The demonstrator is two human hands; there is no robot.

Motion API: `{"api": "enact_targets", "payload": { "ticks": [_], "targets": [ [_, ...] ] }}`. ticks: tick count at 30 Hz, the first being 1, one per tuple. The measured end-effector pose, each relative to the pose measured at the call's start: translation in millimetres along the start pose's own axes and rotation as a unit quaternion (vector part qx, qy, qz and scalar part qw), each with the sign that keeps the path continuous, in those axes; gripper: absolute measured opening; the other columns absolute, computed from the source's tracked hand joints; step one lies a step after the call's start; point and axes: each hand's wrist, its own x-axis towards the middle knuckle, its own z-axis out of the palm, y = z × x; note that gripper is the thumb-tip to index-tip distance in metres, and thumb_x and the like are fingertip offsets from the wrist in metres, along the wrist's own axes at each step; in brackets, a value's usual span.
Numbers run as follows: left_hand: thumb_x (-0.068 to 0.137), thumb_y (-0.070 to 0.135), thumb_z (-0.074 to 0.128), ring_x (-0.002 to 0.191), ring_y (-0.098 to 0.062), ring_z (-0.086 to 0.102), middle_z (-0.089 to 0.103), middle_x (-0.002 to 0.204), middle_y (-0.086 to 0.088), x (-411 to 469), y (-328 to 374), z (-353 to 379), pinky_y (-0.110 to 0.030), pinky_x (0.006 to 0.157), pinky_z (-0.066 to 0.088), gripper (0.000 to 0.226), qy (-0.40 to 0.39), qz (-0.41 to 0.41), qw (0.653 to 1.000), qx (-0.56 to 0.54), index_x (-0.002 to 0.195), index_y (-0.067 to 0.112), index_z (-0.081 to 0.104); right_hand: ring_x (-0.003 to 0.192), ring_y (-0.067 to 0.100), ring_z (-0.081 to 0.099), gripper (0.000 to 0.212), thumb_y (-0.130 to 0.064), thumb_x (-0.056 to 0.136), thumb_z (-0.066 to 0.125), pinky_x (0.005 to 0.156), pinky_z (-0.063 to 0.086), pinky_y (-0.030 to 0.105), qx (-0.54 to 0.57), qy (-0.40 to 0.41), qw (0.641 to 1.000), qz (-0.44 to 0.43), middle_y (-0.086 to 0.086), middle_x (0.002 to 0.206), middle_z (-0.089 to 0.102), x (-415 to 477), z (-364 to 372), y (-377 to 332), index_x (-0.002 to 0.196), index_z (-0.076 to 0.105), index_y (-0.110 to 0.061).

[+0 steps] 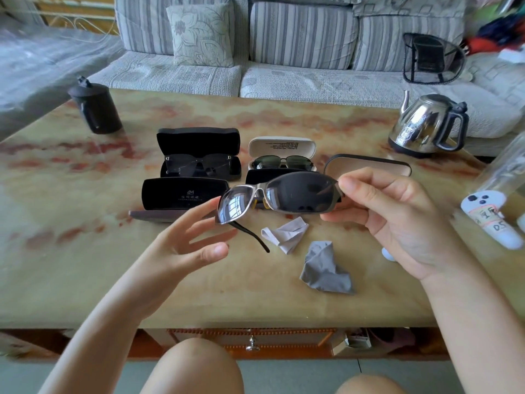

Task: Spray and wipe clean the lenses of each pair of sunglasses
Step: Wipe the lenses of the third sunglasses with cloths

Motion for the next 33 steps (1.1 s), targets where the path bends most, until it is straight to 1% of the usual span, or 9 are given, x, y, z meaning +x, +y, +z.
{"api": "enact_targets", "payload": {
  "ticks": [4, 8, 13, 19, 23, 25, 28, 30, 33],
  "targets": [
    [0.051, 0.051, 0.091, 0.118, -0.022, 0.062, 0.067, 0.125, -0.007, 1, 2, 10, -0.027, 0.097, 0.05, 0.098, 0.017, 0.017, 0.998, -0.063, 0.136, 0.022, 0.052, 0.071, 0.023, 0.071, 0.019, -0.022, 0.071, 0.067, 0.067, 0.058, 0.028, 0.025, -0.015, 0.999, 0.025, 0.015, 0.083, 0.072, 2, -2, 12, 0.077, 0.076, -0.007],
    [0.051, 0.046, 0.091, 0.11, -0.021, 0.067, 0.071, 0.117, -0.006, -1, 9, 15, -0.023, 0.089, 0.052, 0.086, 0.049, 0.032, 0.995, -0.079, 0.128, 0.023, 0.059, 0.075, 0.021, 0.072, 0.019, -0.022, 0.07, 0.066, 0.067, 0.058, 0.026, 0.055, -0.008, 0.997, 0.048, 0.012, 0.082, 0.073, 2, -5, 26, 0.076, 0.076, -0.007],
    [0.07, 0.013, 0.072, 0.107, -0.016, 0.067, 0.073, 0.11, -0.002, -2, 12, 17, -0.017, 0.084, 0.051, 0.056, 0.073, 0.041, 0.995, -0.049, 0.124, 0.019, 0.061, 0.076, 0.018, 0.072, 0.019, -0.021, 0.067, 0.067, 0.067, 0.058, 0.026, 0.089, 0.017, 0.992, 0.086, 0.011, 0.083, 0.074, 3, -8, 42, 0.077, 0.076, -0.007],
    [0.052, 0.043, 0.089, 0.104, -0.017, 0.069, 0.073, 0.112, -0.004, -6, 15, 13, -0.018, 0.08, 0.053, 0.081, 0.067, 0.046, 0.996, -0.045, 0.126, 0.026, 0.06, 0.077, 0.018, 0.072, 0.021, -0.018, 0.064, 0.068, 0.066, 0.058, 0.023, 0.109, 0.021, 0.986, 0.124, 0.012, 0.086, 0.074, 5, -7, 54, 0.079, 0.076, -0.005],
    [0.06, 0.028, 0.081, 0.099, -0.015, 0.071, 0.074, 0.107, 0.0, -8, 18, 16, -0.018, 0.078, 0.054, 0.07, 0.082, 0.067, 0.994, -0.039, 0.126, 0.027, 0.059, 0.082, 0.02, 0.072, 0.028, -0.019, 0.067, 0.068, 0.071, 0.059, 0.026, 0.111, 0.016, 0.985, 0.135, 0.015, 0.093, 0.073, 8, -11, 60, 0.089, 0.072, -0.001],
    [0.063, 0.016, 0.074, 0.096, -0.013, 0.071, 0.075, 0.103, 0.001, -8, 20, 17, -0.016, 0.076, 0.053, 0.064, 0.087, 0.073, 0.993, -0.034, 0.124, 0.025, 0.058, 0.087, 0.022, 0.071, 0.032, -0.02, 0.071, 0.067, 0.077, 0.059, 0.028, 0.084, 0.006, 0.987, 0.135, 0.016, 0.098, 0.072, 9, -12, 61, 0.097, 0.071, -0.002],
    [0.062, 0.008, 0.072, 0.096, -0.012, 0.071, 0.075, 0.102, 0.003, -9, 19, 14, -0.015, 0.075, 0.053, 0.062, 0.087, 0.083, 0.992, -0.023, 0.121, 0.022, 0.059, 0.101, 0.022, 0.068, 0.037, -0.032, 0.083, 0.065, 0.085, 0.055, 0.026, -0.047, -0.02, 0.993, 0.105, 0.011, 0.108, 0.072, 13, -9, 58, 0.111, 0.068, -0.009],
    [0.062, 0.012, 0.074, 0.097, -0.012, 0.071, 0.075, 0.102, 0.004, -9, 17, 11, -0.015, 0.076, 0.053, 0.062, 0.089, 0.083, 0.992, -0.024, 0.121, 0.022, 0.06, 0.112, 0.018, 0.065, 0.037, -0.043, 0.089, 0.06, 0.093, 0.052, 0.027, -0.139, -0.042, 0.987, 0.065, 0.004, 0.114, 0.072, 17, -3, 49, 0.112, 0.069, -0.016],
    [0.057, 0.026, 0.081, 0.1, -0.014, 0.07, 0.075, 0.105, 0.001, -10, 14, 2, -0.015, 0.077, 0.052, 0.065, 0.1, 0.072, 0.992, -0.036, 0.12, 0.027, 0.064, 0.112, 0.009, 0.064, 0.033, -0.04, 0.088, 0.055, 0.1, 0.046, 0.03, -0.209, -0.098, 0.972, 0.05, -0.005, 0.113, 0.072, 26, 17, 31, 0.111, 0.069, -0.021]
  ]
}}
